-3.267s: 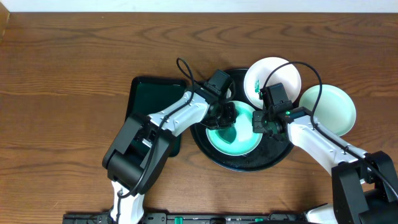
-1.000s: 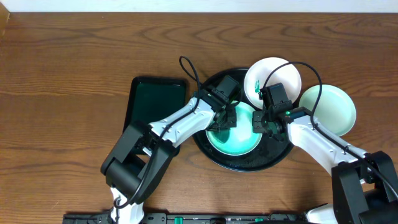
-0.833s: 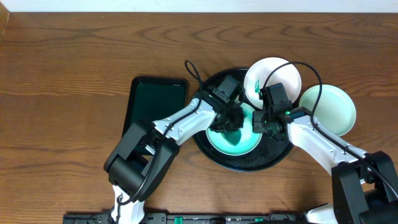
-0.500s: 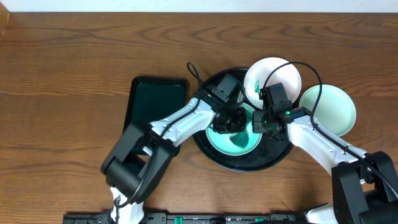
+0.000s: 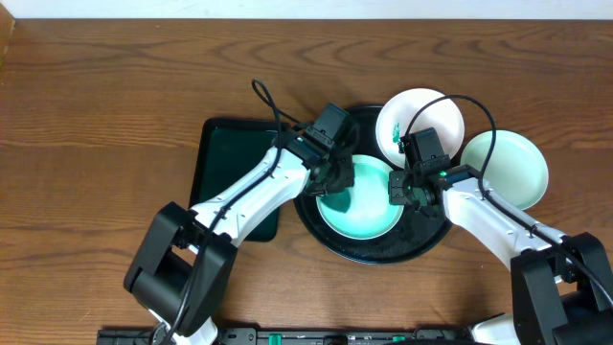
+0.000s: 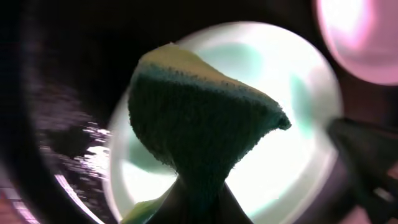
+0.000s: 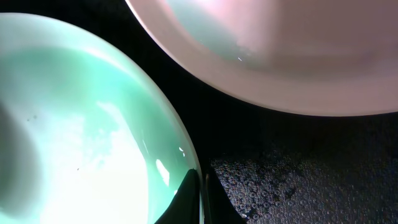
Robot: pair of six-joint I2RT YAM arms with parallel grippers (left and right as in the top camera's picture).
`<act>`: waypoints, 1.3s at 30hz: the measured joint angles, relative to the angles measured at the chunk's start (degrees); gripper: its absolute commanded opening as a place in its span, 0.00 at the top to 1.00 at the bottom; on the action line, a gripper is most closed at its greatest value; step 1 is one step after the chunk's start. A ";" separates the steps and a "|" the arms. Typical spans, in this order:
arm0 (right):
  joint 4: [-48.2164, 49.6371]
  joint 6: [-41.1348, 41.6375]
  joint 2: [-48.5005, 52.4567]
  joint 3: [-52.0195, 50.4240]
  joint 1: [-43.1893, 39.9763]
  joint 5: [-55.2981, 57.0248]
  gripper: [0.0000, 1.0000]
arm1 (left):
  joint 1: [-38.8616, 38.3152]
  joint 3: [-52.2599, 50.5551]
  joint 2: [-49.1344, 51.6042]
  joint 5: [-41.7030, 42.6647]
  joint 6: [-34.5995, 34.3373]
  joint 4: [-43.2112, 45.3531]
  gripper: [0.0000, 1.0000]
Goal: Clean dirty plates on tray and stack at the side
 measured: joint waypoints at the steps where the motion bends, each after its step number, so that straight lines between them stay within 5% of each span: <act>1: 0.02 0.00 0.00 0.00 0.00 0.00 0.99 | -0.20 -0.13 0.24 -1.44 0.00 0.00 0.92; 14: 0.02 0.00 0.00 0.00 0.00 0.00 0.99 | -1.77 -0.48 6.69 -5.14 0.00 2.43 0.93; 39: 0.04 0.00 0.00 0.00 0.00 -0.09 0.99 | -1.46 -0.96 7.50 18.27 0.85 6.82 0.92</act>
